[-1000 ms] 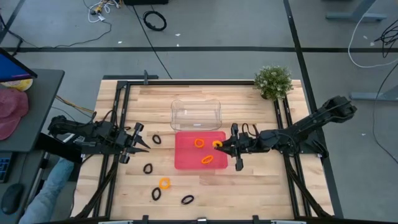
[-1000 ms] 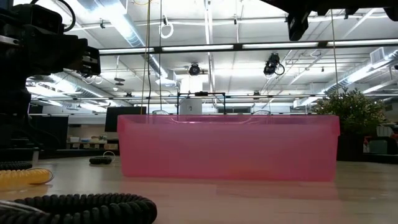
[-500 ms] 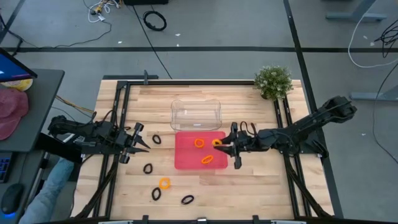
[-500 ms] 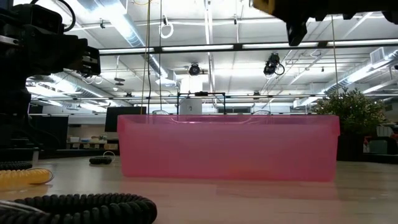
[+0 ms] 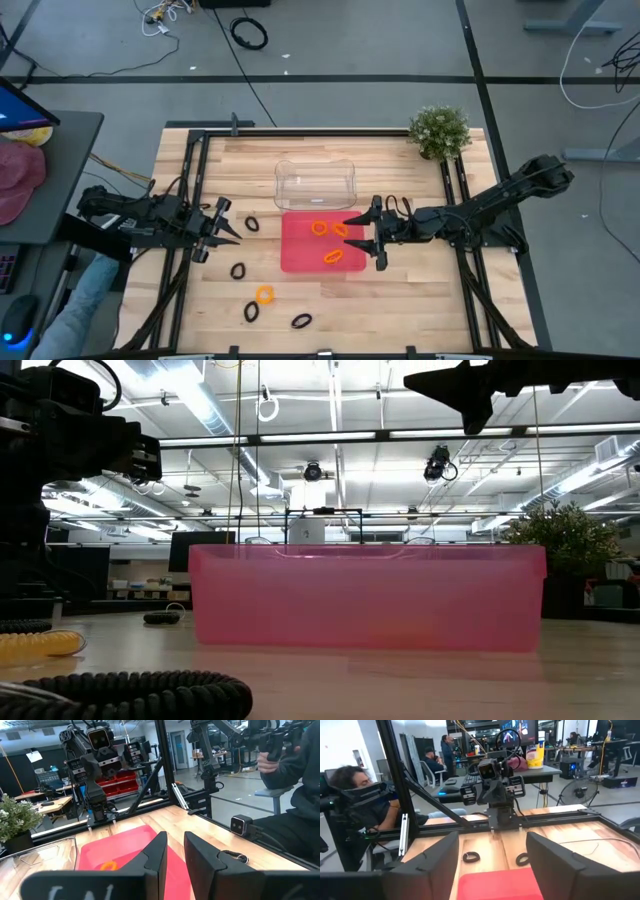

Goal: Sort spring keychains
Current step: Put the bottom right black spring keychain into the transparent bin

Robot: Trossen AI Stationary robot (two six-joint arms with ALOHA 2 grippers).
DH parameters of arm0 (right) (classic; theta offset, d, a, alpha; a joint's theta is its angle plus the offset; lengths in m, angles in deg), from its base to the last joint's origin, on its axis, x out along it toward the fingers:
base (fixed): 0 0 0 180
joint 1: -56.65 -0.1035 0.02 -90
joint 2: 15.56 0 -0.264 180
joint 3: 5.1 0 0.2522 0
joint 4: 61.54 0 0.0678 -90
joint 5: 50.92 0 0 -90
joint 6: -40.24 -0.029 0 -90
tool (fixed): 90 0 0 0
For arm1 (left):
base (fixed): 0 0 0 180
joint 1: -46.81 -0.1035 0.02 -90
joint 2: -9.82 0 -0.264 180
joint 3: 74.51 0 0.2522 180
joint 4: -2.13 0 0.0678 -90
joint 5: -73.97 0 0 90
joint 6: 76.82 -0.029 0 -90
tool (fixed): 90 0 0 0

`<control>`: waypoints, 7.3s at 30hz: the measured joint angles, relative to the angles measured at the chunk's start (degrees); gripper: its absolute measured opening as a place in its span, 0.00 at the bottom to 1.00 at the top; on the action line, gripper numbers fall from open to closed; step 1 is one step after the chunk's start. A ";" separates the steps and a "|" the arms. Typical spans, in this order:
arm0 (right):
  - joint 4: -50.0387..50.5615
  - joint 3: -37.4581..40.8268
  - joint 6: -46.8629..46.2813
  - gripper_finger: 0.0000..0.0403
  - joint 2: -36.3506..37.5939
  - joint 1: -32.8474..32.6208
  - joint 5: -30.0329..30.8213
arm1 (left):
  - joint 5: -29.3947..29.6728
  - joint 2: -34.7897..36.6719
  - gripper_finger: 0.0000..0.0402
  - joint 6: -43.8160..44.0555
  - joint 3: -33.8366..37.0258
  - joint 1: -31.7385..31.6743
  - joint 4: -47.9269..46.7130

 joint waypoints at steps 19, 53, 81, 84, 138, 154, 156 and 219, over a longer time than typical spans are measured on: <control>0.00 0.00 0.60 0.61 0.00 0.00 -0.02 | 0.00 0.00 0.17 0.00 0.00 0.01 0.00; 25.80 4.91 8.98 0.61 36.37 2.35 -11.27 | 0.00 0.02 0.17 0.00 0.00 0.01 -0.01; 13.50 24.13 -1.37 0.61 52.08 27.10 -23.93 | 0.00 0.01 0.17 0.01 0.00 0.00 0.01; 10.06 27.35 -0.11 0.61 54.20 25.20 -20.06 | 0.00 0.02 0.17 0.00 0.00 0.00 0.04; 42.62 31.10 10.72 0.61 74.16 22.71 -14.04 | -0.04 0.00 0.17 -0.79 0.00 0.01 1.48; 42.60 31.10 10.72 0.61 74.16 22.73 -14.03 | -0.20 0.00 0.17 19.37 0.00 0.04 23.43; 42.59 31.10 10.72 0.61 74.16 22.72 -14.03 | -0.17 -0.26 0.17 20.21 0.00 0.22 26.07; 42.49 31.10 10.70 0.61 74.14 22.73 -14.03 | 6.97 -104.60 0.17 25.33 -72.37 19.58 -22.75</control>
